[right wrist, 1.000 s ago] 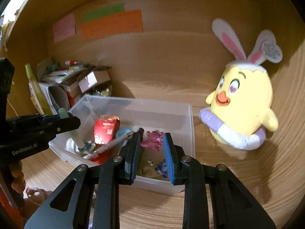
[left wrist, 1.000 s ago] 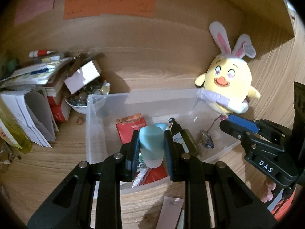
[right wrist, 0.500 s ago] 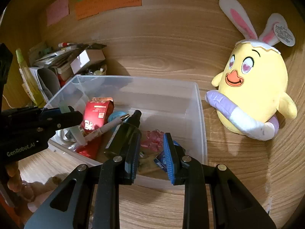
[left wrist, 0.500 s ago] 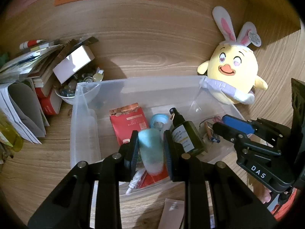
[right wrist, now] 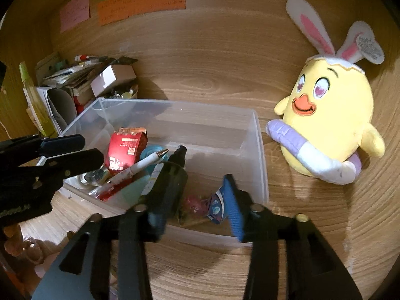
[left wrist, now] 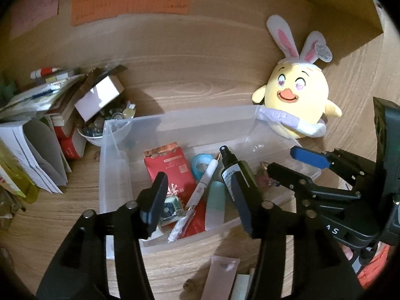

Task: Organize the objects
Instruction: 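Carry the tube and hair clip into the clear box and open both tools, then withdraw both tools and reach toward the pink tube and purple lipstick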

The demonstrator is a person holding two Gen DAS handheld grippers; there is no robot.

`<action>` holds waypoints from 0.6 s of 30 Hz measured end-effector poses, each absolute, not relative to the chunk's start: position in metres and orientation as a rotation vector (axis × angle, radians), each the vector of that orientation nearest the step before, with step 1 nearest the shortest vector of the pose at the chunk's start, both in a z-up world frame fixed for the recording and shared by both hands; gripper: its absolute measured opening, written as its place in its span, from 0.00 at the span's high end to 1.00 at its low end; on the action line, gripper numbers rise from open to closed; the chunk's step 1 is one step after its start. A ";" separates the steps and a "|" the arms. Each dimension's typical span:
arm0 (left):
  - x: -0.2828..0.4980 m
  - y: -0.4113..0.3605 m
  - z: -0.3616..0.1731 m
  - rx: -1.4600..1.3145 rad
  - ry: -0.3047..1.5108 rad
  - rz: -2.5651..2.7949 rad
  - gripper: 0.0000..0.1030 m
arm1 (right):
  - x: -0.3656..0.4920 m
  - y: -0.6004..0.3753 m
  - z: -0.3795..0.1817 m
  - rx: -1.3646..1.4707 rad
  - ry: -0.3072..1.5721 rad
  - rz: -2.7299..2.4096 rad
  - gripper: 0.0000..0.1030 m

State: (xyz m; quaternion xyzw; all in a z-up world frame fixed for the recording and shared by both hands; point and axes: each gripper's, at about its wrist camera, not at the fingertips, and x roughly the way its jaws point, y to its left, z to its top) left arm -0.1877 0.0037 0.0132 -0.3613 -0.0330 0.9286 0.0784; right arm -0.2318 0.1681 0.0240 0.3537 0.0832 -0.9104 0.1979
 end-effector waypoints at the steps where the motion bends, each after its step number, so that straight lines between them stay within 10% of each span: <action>1: -0.186 0.004 0.015 -1.076 -0.096 2.782 0.44 | -0.230 0.168 0.026 0.978 0.235 -2.554 0.53; 9: -0.166 0.002 0.028 -1.036 -0.095 2.806 0.27 | -0.208 0.170 0.045 0.893 0.251 -2.600 0.28; 18: -0.136 -0.007 0.033 -1.013 -0.080 2.847 0.14 | -0.176 0.173 0.055 0.850 0.248 -2.586 0.22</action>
